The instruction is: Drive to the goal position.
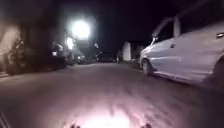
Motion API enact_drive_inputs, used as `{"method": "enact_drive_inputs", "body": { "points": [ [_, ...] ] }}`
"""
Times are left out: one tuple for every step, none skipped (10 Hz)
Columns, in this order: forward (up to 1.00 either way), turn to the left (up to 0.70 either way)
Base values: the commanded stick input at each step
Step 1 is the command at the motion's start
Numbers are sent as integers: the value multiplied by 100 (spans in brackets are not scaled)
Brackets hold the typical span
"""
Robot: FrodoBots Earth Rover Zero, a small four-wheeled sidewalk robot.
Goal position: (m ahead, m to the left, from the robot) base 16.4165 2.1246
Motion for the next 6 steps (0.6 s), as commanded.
{"method": "enact_drive_inputs", "body": {
  "points": [
    [100, 0],
    [100, 0],
    [100, 0],
    [100, 0],
    [100, 0],
    [100, 0]
  ]
}}
